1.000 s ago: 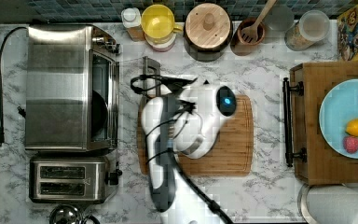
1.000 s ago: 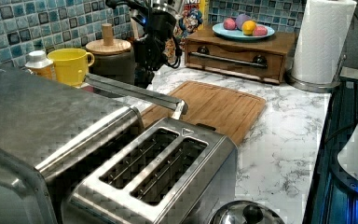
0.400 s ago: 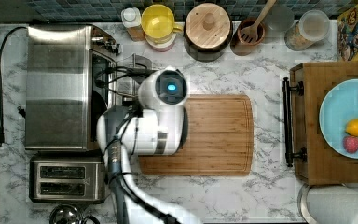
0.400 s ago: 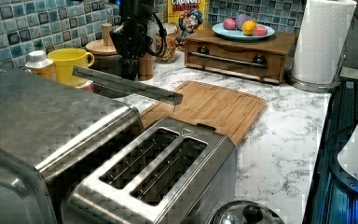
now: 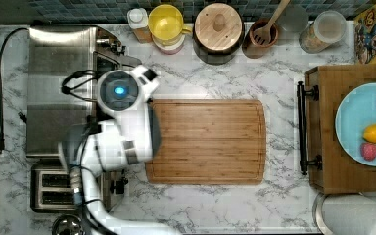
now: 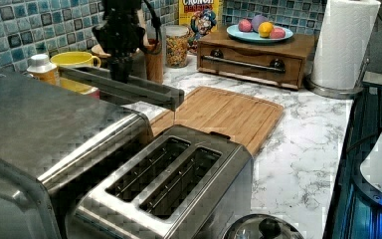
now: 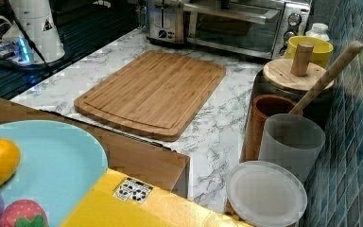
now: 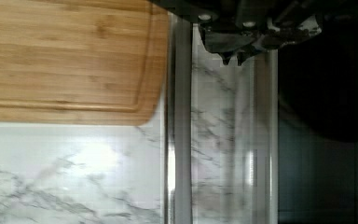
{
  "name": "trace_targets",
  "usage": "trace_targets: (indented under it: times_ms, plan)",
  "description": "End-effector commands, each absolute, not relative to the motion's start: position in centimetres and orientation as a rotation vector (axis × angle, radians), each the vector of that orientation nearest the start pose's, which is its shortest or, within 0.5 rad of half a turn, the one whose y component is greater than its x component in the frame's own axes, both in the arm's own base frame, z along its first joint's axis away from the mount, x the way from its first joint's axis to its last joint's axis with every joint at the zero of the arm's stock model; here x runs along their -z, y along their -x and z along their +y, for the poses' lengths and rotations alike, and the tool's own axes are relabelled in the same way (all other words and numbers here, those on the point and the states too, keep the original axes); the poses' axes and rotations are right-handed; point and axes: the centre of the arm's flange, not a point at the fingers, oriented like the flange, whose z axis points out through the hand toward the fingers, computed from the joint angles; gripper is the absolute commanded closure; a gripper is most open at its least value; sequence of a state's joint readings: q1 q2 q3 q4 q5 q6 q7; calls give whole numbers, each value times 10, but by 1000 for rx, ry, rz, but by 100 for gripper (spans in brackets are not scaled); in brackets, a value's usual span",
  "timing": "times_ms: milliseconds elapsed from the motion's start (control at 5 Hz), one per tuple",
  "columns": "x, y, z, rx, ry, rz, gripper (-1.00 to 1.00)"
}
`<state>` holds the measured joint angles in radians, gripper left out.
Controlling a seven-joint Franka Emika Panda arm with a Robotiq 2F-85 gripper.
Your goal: Close the oven.
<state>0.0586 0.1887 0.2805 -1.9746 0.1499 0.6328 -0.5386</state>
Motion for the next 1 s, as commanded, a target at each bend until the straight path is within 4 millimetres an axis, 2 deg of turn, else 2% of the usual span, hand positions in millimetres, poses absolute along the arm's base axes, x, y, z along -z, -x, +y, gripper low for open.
trace_targets:
  times_ms: [200, 400, 600, 800, 1000]
  plan:
    - [-469, -581, 323, 110, 3124, 167, 100]
    - [-489, -578, 319, 223, 3155, 260, 100]
    - [-527, -563, 307, 246, 3024, 292, 100]
    - [-556, -541, 303, 350, 2990, 281, 100]
    - [-571, -539, 296, 257, 2951, 214, 100]
